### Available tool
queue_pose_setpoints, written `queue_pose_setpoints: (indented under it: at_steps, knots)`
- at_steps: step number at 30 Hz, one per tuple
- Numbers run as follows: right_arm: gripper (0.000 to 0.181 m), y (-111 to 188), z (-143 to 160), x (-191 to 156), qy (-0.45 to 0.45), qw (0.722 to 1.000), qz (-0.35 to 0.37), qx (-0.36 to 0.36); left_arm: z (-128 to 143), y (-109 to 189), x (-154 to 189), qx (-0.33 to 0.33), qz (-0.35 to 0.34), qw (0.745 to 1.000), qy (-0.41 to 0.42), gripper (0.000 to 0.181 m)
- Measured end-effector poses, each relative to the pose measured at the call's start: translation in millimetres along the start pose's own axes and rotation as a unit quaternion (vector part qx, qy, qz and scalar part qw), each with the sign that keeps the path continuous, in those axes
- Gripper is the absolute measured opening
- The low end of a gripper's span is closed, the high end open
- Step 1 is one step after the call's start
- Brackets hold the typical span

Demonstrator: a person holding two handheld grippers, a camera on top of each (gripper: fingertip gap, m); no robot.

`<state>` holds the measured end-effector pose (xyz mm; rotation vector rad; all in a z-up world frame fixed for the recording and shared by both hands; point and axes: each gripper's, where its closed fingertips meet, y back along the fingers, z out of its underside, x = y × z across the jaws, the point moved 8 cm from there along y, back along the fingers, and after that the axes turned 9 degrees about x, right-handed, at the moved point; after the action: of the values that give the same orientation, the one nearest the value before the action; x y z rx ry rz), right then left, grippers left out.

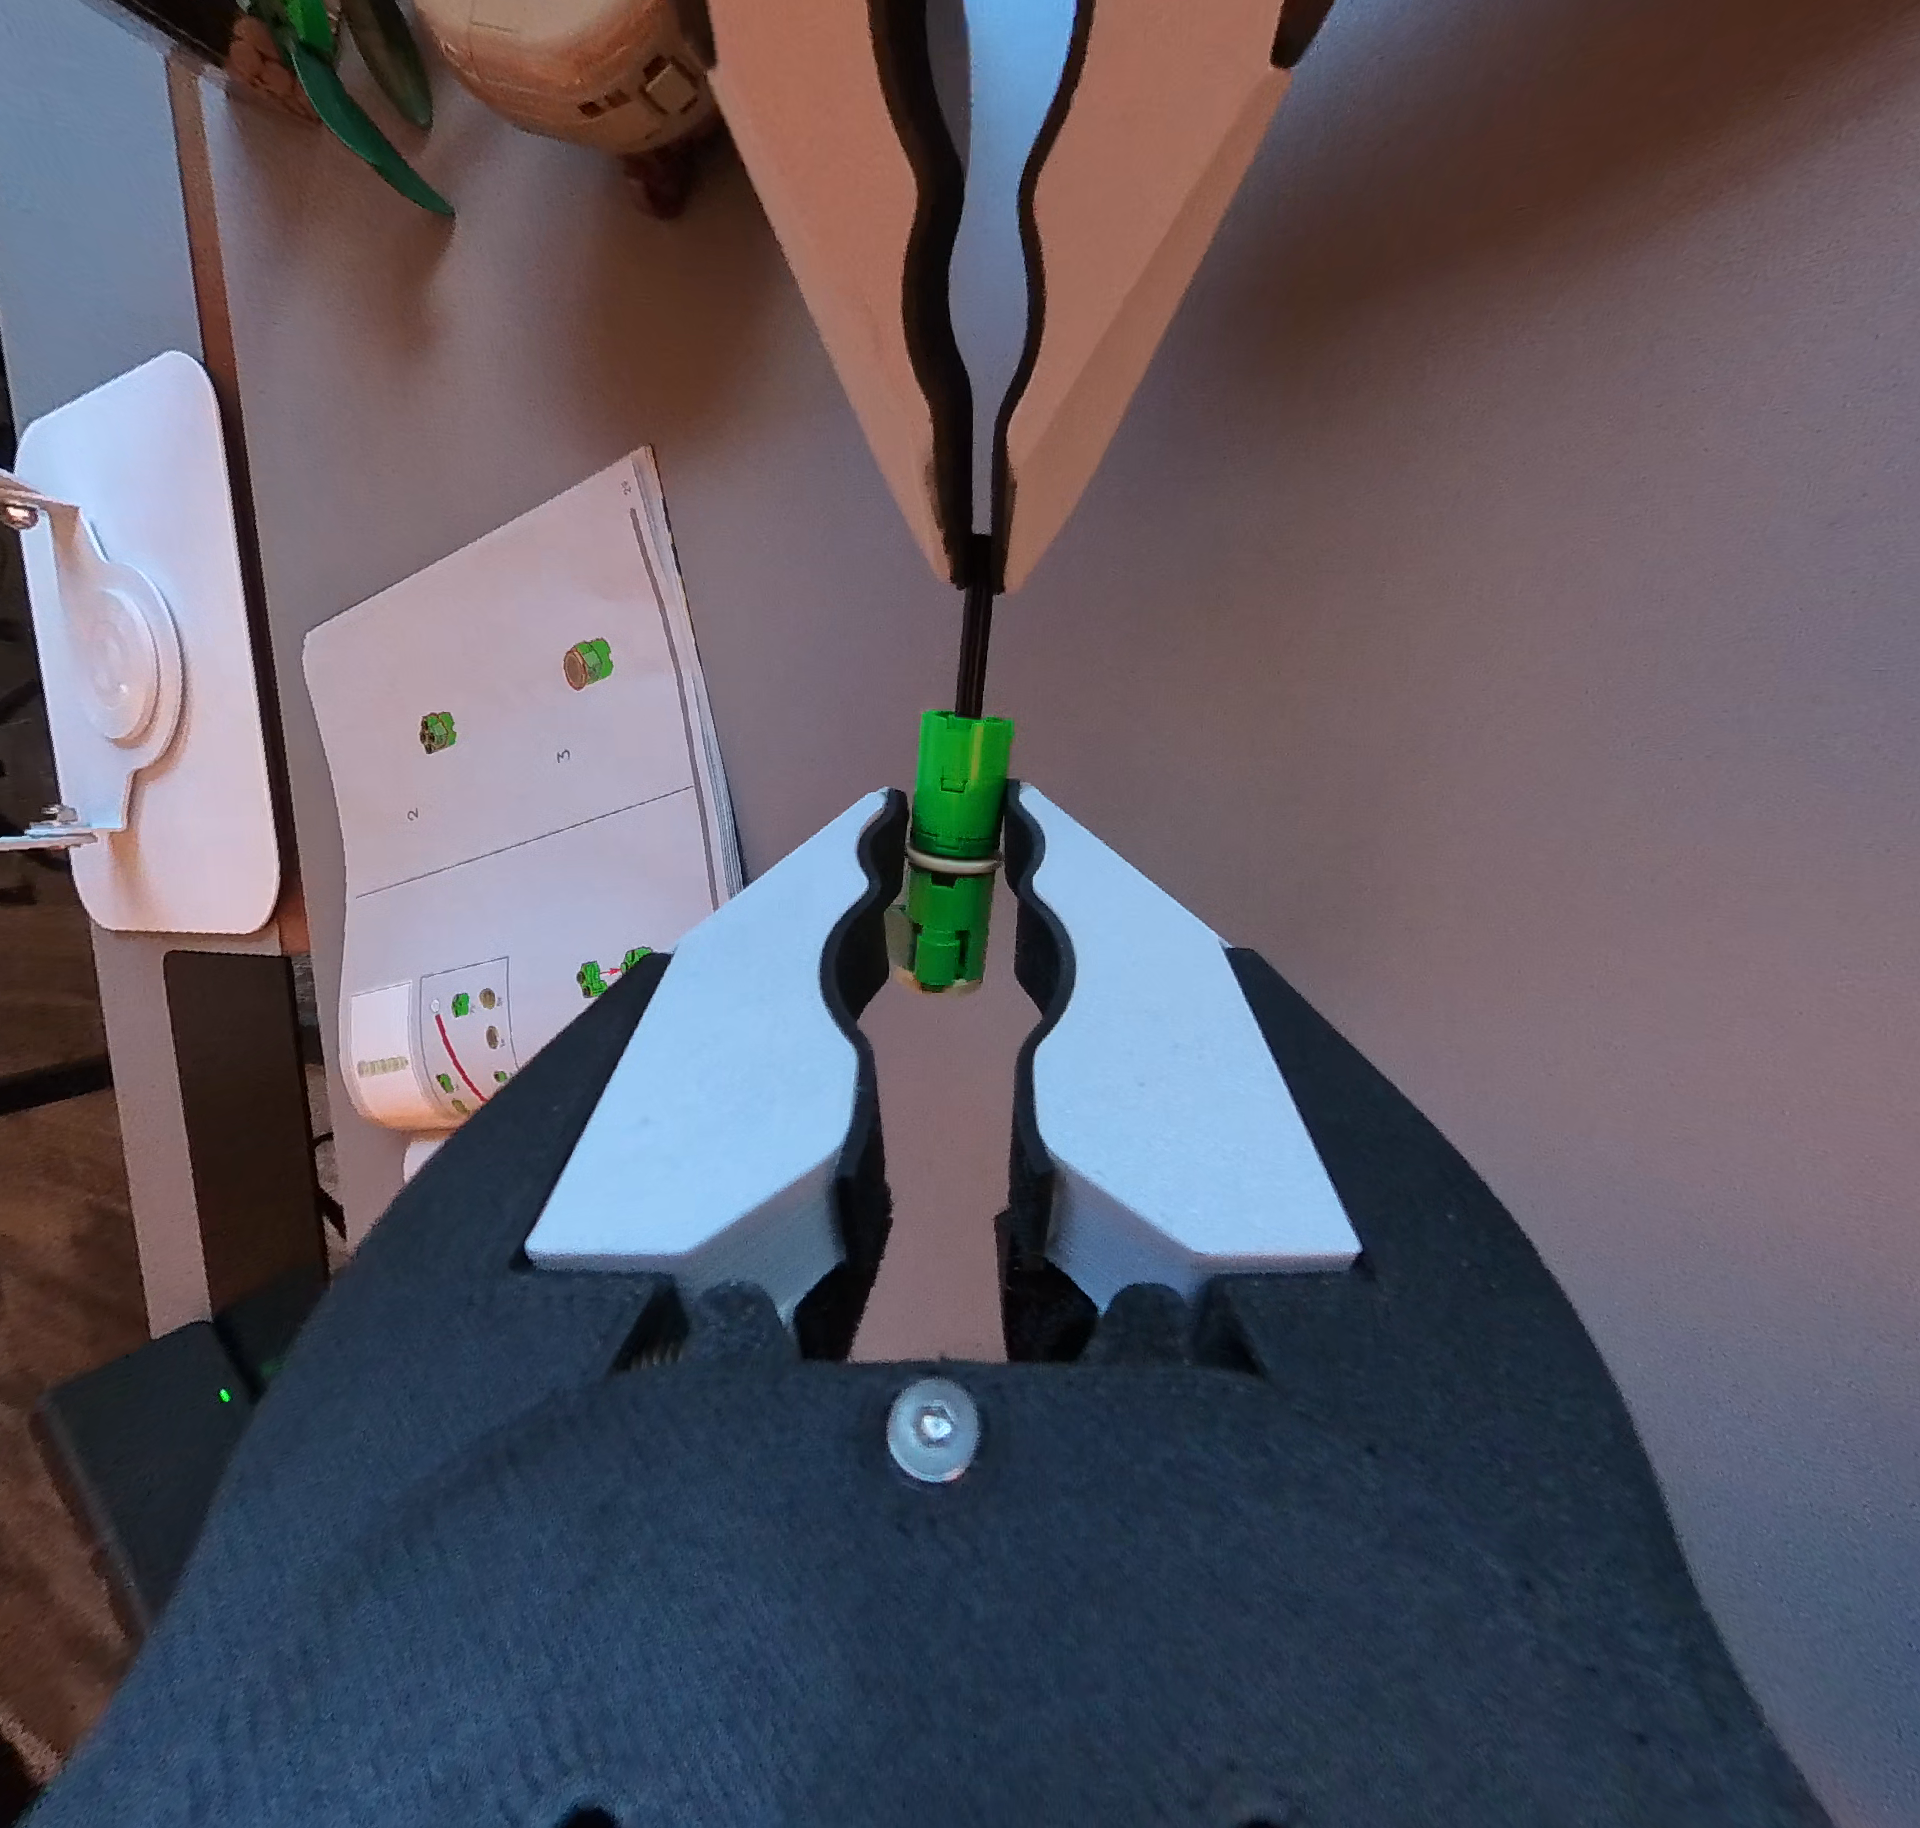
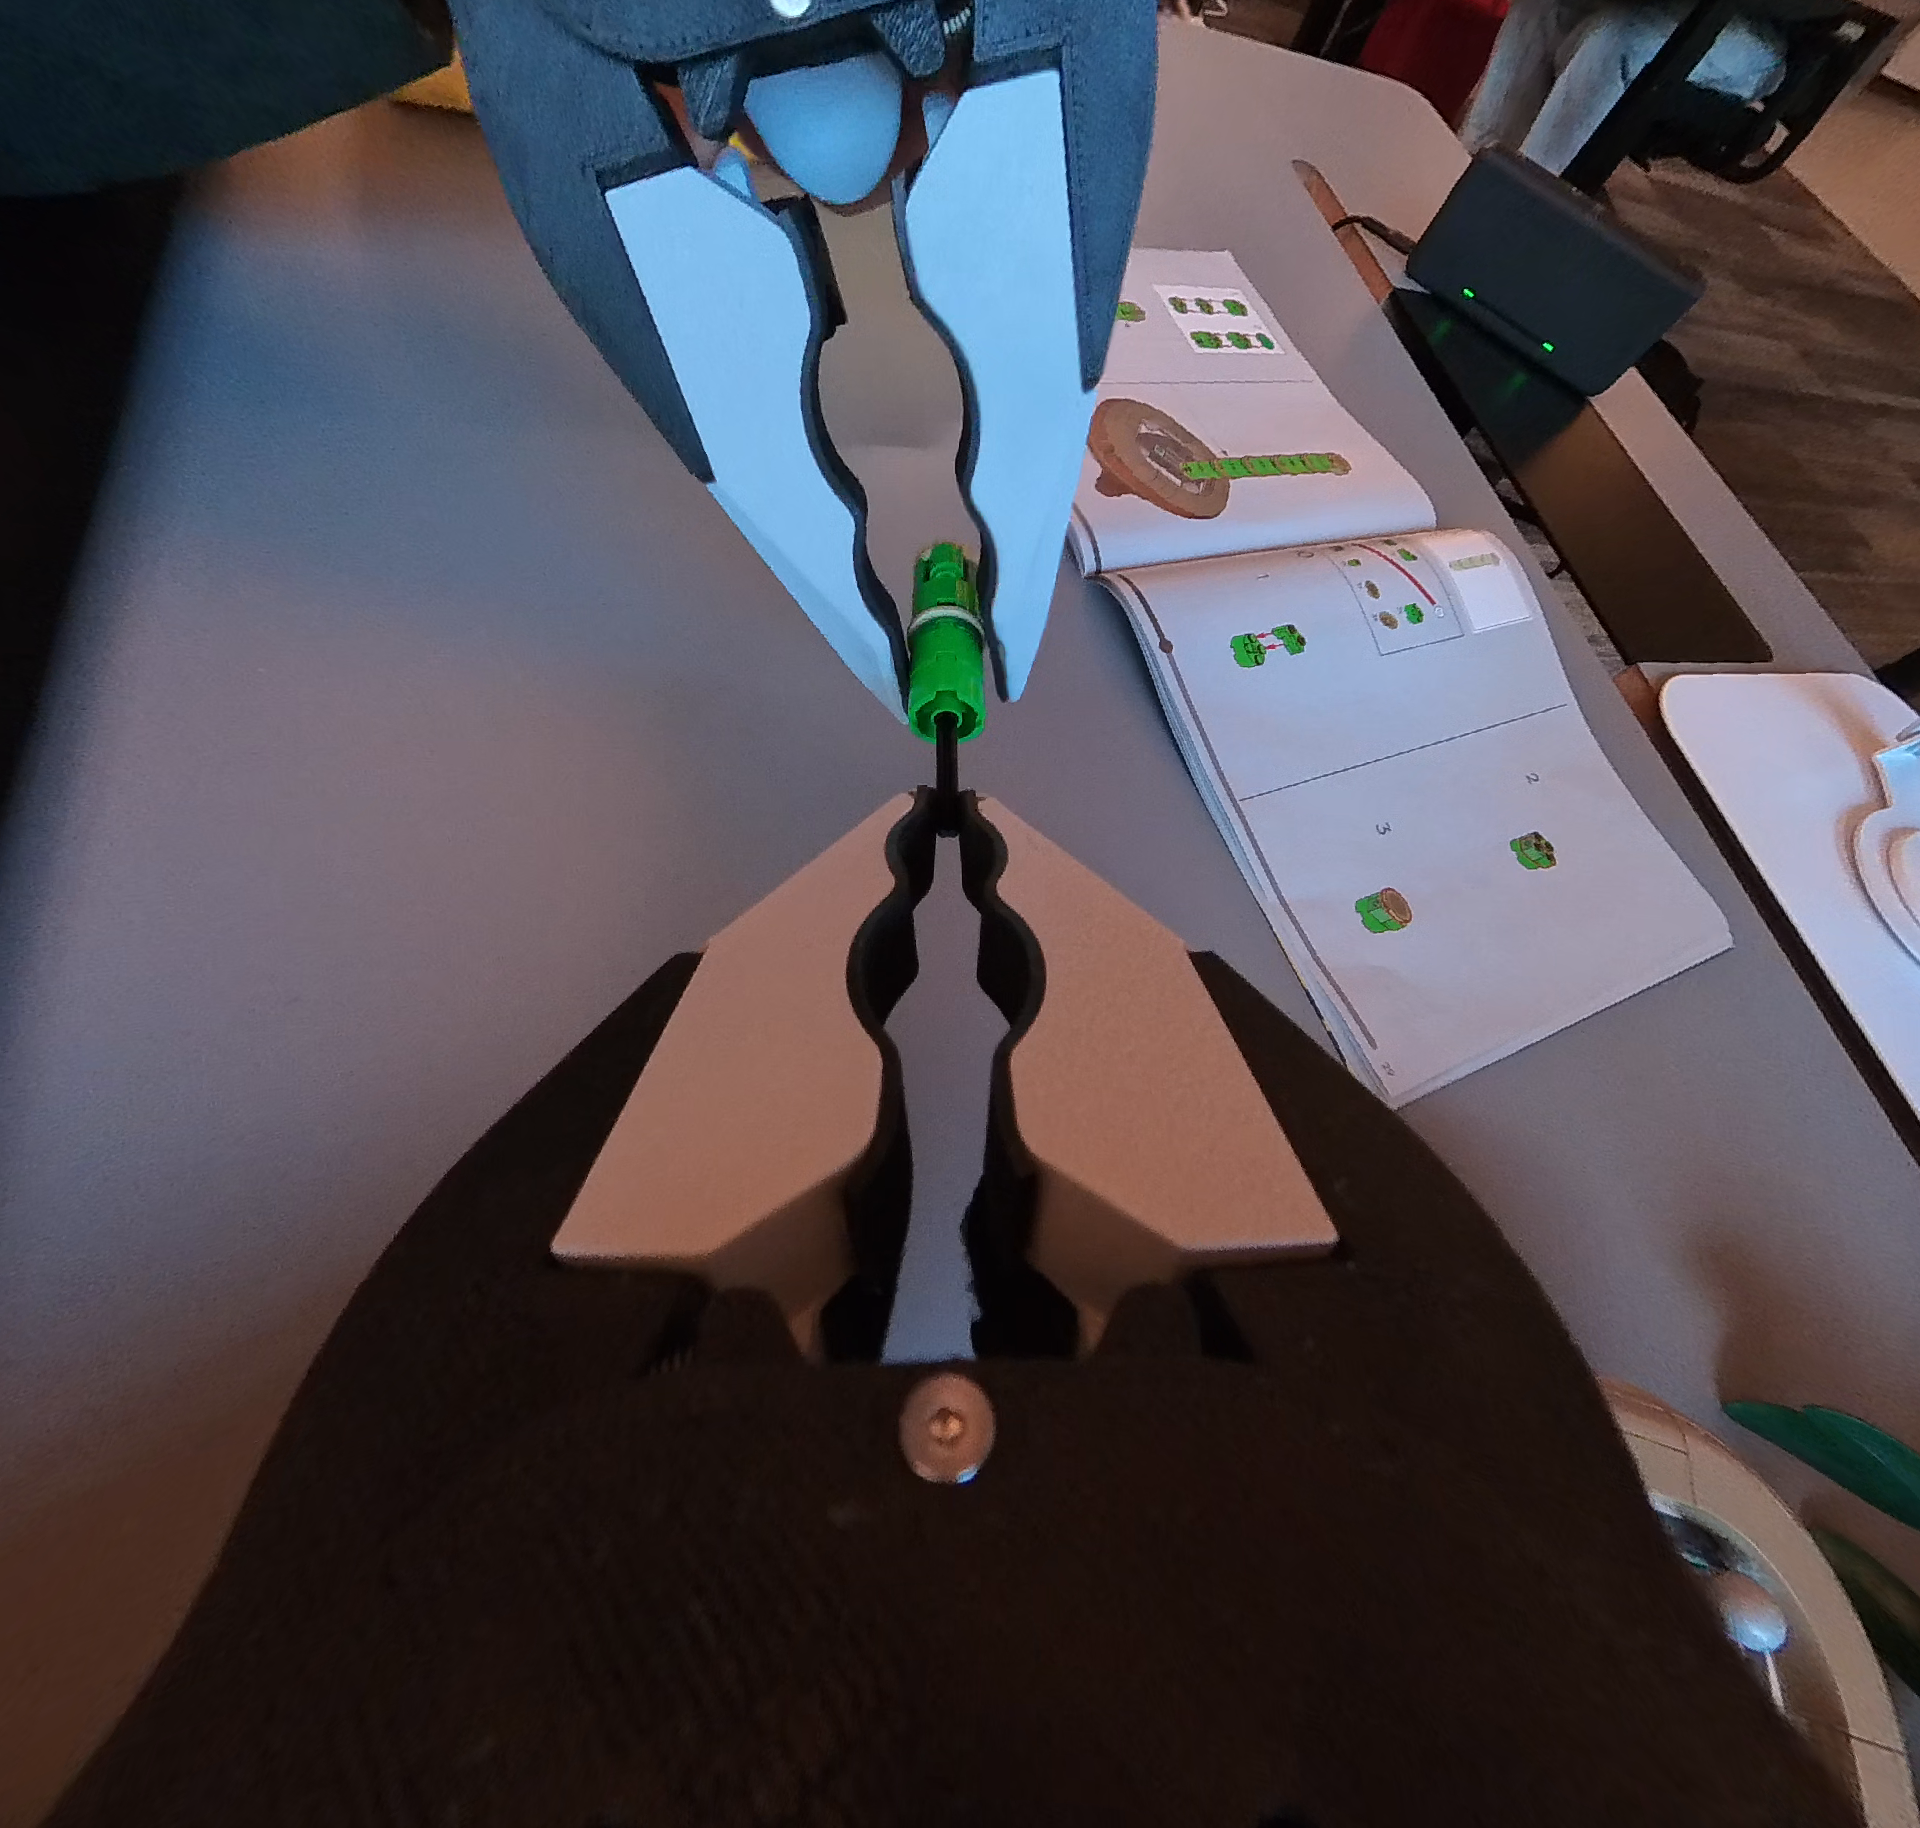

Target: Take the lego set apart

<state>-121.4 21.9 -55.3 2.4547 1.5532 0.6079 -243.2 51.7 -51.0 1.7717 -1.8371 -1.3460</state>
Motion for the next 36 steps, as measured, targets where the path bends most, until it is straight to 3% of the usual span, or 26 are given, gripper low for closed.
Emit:
queue_pose_setpoints:
  at_steps: [5,10,12,17,24,33,36]
  knots:
    - [0.003,5,-7,2,-0.029,0.998,-0.004,0.051,-3,2,0,0.000,-0.005,1.000,-0.009,0.016]
    - [0.037,11,-15,18,-0.245,0.954,-0.046,0.166,-13,7,-1,-0.001,-0.026,0.999,-0.029,0.015]
    - [0.040,5,-8,20,-0.298,0.940,-0.050,0.156,-15,5,1,-0.012,-0.029,0.999,-0.035,0.015]
    - [0.038,-10,2,16,-0.334,0.937,-0.039,0.095,-15,-2,3,-0.048,-0.029,0.997,-0.046,0.015]
    - [0.015,-17,11,12,-0.360,0.930,-0.057,0.054,-16,-7,6,-0.064,-0.025,0.996,-0.049,0.015]
    - [0.014,-14,10,16,-0.391,0.917,-0.065,0.047,-21,-7,5,-0.056,-0.035,0.997,-0.050,0.015]
    - [0.015,-8,10,20,-0.424,0.900,-0.086,0.050,-24,-4,4,-0.027,-0.034,0.998,-0.038,0.015]
